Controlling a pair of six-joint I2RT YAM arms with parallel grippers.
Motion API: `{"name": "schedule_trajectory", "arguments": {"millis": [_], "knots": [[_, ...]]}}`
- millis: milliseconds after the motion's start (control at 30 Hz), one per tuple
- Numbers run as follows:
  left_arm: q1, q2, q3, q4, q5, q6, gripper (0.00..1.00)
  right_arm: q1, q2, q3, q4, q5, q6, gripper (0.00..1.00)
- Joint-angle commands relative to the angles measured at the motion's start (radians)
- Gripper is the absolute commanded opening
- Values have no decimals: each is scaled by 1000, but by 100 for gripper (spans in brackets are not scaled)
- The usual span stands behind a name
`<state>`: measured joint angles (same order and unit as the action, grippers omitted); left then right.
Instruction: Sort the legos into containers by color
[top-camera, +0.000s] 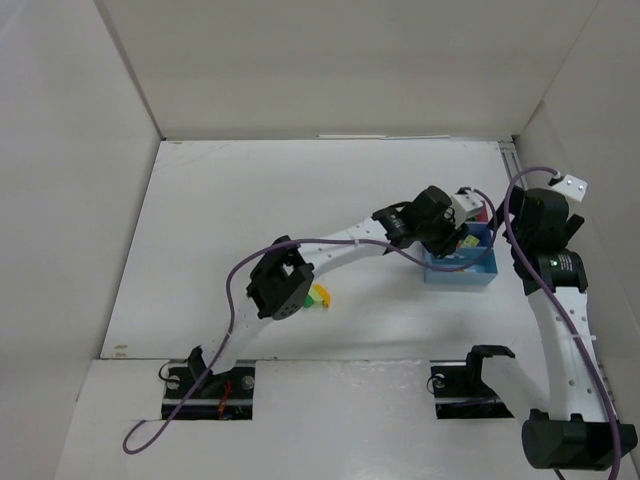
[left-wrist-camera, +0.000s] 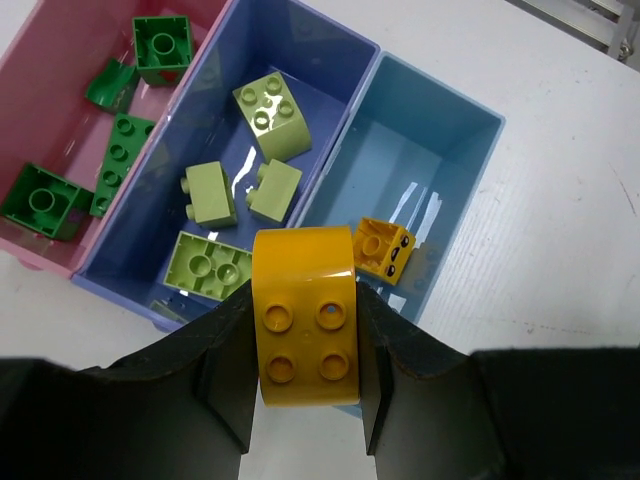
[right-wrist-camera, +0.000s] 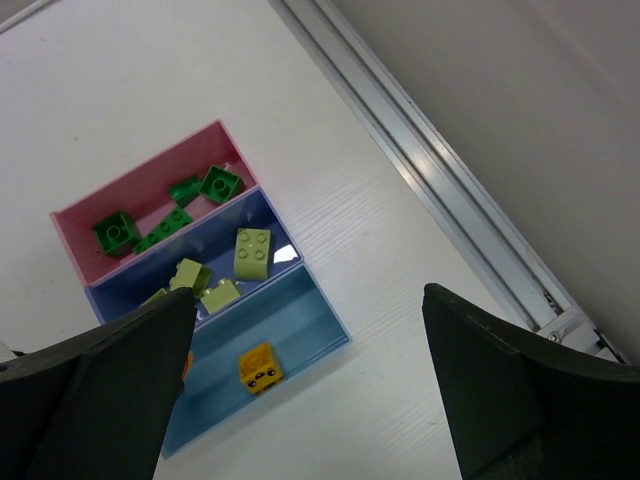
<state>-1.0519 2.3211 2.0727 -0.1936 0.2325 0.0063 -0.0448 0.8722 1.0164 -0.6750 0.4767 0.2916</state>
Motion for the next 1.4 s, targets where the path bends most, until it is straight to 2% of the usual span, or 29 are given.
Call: {"name": "schedule_trajectory", "arguments": {"millis": [0, 200, 500, 533, 600, 733, 767, 833, 900, 1000, 1233, 1300, 1367], "knots": [[6, -3, 78, 28, 11, 27, 0, -3, -27, 16, -5, 28, 21, 100], [-5, 27, 87, 39, 41, 37, 1, -3, -27, -2, -5, 37, 21, 100], [-34, 110, 164, 40, -50, 57, 4, -3, -27, -2, 14, 28, 21, 100], [-34, 110, 164, 31, -62, 57, 6, -3, -27, -2, 14, 28, 21, 100], [-34, 110, 164, 22, -71, 57, 21, -3, -36, -2, 14, 28, 12, 100], [-34, 97, 155, 22, -30, 66, 33, -3, -47, -12, 14, 28, 12, 100], [-34, 96, 129, 22, -21, 66, 44, -3, -47, -12, 14, 28, 12, 100], [-34, 67, 119, 22, 4, 75, 55, -3, -47, -12, 14, 28, 12, 100], [-34, 55, 107, 33, 14, 75, 60, -3, -47, -12, 14, 19, 12, 100], [-43, 31, 87, 33, 25, 84, 67, -3, -47, -12, 14, 10, 3, 100], [-43, -32, 57, 33, 48, 84, 70, -3, -67, -12, 14, 10, 3, 100], [-43, -95, 5, 68, 48, 84, 70, -3, -78, -12, 14, 10, 3, 100], [-43, -155, -109, 152, 36, 84, 77, -3, -87, -12, 14, 10, 3, 100]]}}
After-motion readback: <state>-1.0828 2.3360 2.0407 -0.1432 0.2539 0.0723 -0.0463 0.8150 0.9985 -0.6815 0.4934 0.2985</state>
